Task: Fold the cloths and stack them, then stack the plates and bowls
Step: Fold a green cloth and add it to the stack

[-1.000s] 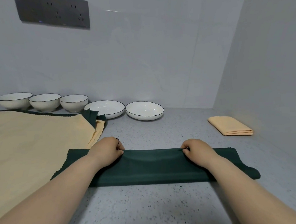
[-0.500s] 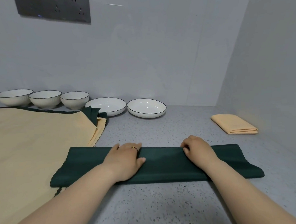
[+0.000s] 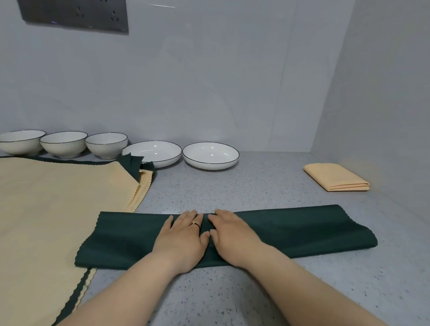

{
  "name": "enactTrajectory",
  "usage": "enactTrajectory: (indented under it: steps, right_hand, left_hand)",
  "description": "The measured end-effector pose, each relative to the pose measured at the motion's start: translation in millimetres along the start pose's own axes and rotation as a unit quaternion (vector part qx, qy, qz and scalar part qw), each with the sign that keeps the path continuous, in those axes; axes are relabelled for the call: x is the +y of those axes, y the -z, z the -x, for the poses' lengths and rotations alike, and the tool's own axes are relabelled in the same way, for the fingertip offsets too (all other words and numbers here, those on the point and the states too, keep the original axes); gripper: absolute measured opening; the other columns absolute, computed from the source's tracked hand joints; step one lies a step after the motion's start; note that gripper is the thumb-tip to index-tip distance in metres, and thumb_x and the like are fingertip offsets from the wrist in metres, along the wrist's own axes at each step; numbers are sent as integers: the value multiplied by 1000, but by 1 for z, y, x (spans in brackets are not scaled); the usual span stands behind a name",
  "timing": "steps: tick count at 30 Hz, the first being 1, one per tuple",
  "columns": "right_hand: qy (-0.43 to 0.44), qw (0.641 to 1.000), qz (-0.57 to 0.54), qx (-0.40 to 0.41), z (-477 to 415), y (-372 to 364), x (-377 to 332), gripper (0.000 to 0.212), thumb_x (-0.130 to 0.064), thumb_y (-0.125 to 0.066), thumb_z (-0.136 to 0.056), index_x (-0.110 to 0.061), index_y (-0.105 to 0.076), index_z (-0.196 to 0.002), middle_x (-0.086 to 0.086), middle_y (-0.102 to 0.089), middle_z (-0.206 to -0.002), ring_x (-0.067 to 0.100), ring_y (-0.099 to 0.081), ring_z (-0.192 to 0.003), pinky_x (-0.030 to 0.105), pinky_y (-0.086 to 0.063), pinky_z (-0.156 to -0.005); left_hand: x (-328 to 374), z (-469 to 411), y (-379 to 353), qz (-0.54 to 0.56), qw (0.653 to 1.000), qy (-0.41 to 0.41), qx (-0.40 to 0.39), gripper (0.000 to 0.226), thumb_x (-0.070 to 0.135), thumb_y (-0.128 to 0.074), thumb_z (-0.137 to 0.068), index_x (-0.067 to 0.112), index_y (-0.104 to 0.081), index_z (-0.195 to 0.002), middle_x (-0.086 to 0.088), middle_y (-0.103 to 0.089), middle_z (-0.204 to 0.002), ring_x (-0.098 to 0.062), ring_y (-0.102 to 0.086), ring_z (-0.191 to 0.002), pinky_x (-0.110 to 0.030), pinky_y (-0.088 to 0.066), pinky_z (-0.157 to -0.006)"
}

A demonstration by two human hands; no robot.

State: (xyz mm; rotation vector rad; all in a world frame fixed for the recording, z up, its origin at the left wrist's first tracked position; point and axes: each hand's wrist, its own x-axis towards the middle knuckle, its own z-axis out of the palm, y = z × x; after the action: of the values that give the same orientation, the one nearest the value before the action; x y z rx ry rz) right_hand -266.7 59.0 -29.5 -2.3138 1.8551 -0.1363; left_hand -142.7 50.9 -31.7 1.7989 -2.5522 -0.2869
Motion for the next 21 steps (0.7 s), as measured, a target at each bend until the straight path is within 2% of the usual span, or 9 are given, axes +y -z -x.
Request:
enactTrajectory:
  steps: [7,16,19,21]
  right_hand:
    - [-88,996,2,-23,10,6,35,60,-46,-24,-98,-18,-7,-148,0,-2,-157,14,0,-145,32,2,-117]
    - [-268,963,11,14,46,24,131,64,-51,-22,-96,-15,-12,-148,3,-8,-157,18,-7,-145,37,-8,-118]
    - [-293,956,19,14,53,25,149,64,-52,-21,-96,-14,-16,-147,4,-15,-156,20,-13,-144,39,-15,-118]
    - [-296,955,19,11,54,25,151,63,-51,-20,-96,-15,-15,-147,4,-13,-156,20,-12,-144,38,-14,-118]
  left_hand:
    - [-2,1,2,1,1000,-5,-1,56,41,-16,-100,18,-1,-149,3,3,-157,-9,5,-145,-31,3,-118]
    - [-39,14,10,-24,999,36,-11,64,53,-17,-96,21,1,-149,6,3,-157,-10,3,-145,-31,2,-117]
    - [-55,17,14,-30,998,58,-16,65,54,-15,-96,22,3,-149,6,4,-157,-10,3,-145,-31,2,-117]
    - [-58,20,13,-32,997,65,-16,65,54,-15,-96,20,3,-149,5,4,-157,-10,4,-145,-31,2,-118]
